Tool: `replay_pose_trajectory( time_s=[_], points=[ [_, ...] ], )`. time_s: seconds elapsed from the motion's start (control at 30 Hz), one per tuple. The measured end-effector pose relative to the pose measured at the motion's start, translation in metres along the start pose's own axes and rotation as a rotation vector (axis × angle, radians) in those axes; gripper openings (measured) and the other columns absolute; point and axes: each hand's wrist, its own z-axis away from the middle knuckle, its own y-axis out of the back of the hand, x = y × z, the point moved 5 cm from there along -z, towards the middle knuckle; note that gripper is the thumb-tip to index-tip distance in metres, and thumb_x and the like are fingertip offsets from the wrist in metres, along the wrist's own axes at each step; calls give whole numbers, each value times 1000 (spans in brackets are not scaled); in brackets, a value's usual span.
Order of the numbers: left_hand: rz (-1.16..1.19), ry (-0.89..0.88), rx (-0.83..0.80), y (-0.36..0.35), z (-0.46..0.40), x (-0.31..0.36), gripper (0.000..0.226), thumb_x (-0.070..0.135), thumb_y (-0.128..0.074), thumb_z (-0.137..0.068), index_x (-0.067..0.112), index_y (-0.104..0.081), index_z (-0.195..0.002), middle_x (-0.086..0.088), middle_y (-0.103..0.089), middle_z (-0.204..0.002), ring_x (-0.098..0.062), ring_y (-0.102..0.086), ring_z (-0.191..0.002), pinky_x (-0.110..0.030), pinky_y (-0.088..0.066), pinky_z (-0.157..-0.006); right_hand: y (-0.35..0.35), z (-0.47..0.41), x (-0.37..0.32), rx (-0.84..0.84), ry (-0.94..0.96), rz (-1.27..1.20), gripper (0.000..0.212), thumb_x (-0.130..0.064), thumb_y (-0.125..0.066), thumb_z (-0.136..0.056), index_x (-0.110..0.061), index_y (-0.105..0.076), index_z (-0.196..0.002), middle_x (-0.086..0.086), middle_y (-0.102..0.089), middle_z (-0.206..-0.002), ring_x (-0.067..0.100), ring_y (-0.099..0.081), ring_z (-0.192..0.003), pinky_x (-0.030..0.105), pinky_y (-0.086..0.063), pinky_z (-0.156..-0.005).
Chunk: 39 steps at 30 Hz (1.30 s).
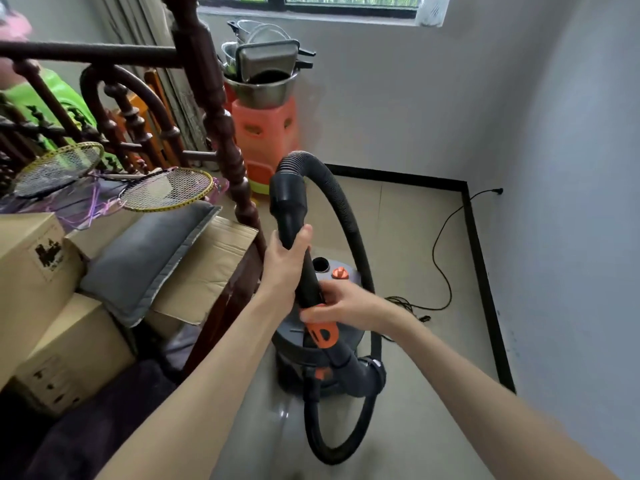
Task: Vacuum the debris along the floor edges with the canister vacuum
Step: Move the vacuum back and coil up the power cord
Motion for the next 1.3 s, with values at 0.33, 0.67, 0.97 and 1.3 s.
replay_pose_trajectory(
  time_s=[0.33, 0.67, 0.97, 1.3],
  points=[
    [229, 419, -138, 5, 0, -47, 69, 59, -56, -85, 9, -50, -132, -10, -61, -124, -26, -60, -112, -37, -51, -91, -16, 59, 78, -8, -66, 163, 23, -18, -64, -91, -20, -49, -109, -11, -53, -74, 0, -51, -59, 17, -43, -57],
    [-63, 307, -226, 8, 3, -61, 17, 19, -69, -79, 10, -60, -90, -6, -62, -75, -20, -60, -71, -31, -49, -70, -14, 72, 134, -38, -157, 385, 28, -15, -62, -91, -23, -46, -112, -6, -54, -95, 16, -53, -91, 27, -43, -74],
    [20, 274, -210, 60, 53, -105, 26, -7, -54, -88, 5, -48, -110, -10, -55, -79, -11, -63, -59, -23, -55, -58, -2, 18, 175, 61, -284, 406, 62, -30, -65, -92, -14, -37, -144, 6, -45, -146, 22, -45, -132, 32, -38, -105],
    [30, 361, -349, 131, 45, -163, 44, 13, -73, -63, 7, -51, -100, -3, -64, -74, -13, -63, -68, -24, -53, -63, 19, -117, 146, 384, -104, 631, 65, -23, -62, -93, -7, -32, -148, 15, -36, -152, 29, -30, -141, 40, -24, -115]
  ],
)
